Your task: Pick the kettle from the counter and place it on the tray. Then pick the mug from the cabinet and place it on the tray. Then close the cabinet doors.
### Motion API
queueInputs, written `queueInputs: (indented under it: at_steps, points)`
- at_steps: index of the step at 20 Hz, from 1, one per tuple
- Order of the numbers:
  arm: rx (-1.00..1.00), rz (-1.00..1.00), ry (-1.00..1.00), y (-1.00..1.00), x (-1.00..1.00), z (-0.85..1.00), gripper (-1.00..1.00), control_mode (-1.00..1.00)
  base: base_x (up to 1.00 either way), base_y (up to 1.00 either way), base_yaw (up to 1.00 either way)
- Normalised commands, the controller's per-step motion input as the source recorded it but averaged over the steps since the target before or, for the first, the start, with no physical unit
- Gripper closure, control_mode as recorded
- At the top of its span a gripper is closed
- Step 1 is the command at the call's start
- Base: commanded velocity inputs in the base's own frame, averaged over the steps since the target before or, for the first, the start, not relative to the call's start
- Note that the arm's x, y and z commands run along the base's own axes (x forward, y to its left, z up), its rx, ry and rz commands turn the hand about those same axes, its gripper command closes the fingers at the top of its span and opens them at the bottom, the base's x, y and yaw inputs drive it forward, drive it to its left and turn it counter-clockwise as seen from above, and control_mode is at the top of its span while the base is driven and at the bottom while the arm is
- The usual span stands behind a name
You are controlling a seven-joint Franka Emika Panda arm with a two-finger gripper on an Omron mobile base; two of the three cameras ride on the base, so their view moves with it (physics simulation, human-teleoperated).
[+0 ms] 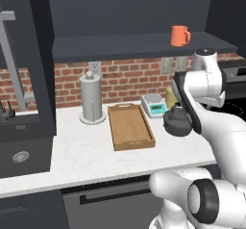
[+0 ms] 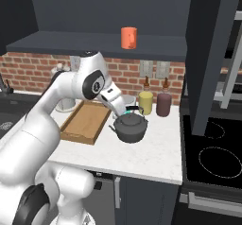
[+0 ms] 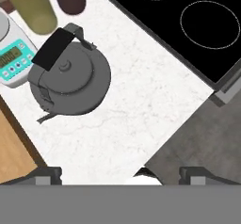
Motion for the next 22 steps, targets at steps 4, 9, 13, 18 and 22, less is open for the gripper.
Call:
queueInputs:
  at_steps: [4, 9, 13, 18, 22]
  points:
    - [0.00, 0.00, 0.00, -0.11, 0.44, -0.26, -1.00, -1.00, 0.00, 0.00, 0.00]
    - [0.00, 0.00, 0.00, -0.01, 0.36, -0.26, -1.00, -1.00, 0.00, 0.00, 0.00]
    - [0.00, 0.00, 0.00, 0.00, 0.33, -0.22, -1.00, -1.00, 0.00, 0.00, 0.00]
    - [0.00, 0.00, 0.00, -0.01, 0.32, -0.20, -1.00, -1.00, 0.00, 0.00, 0.00]
    - [0.00, 0.00, 0.00, -0.03, 0.30, -0.13, -1.00, -1.00, 0.00, 0.00, 0.00]
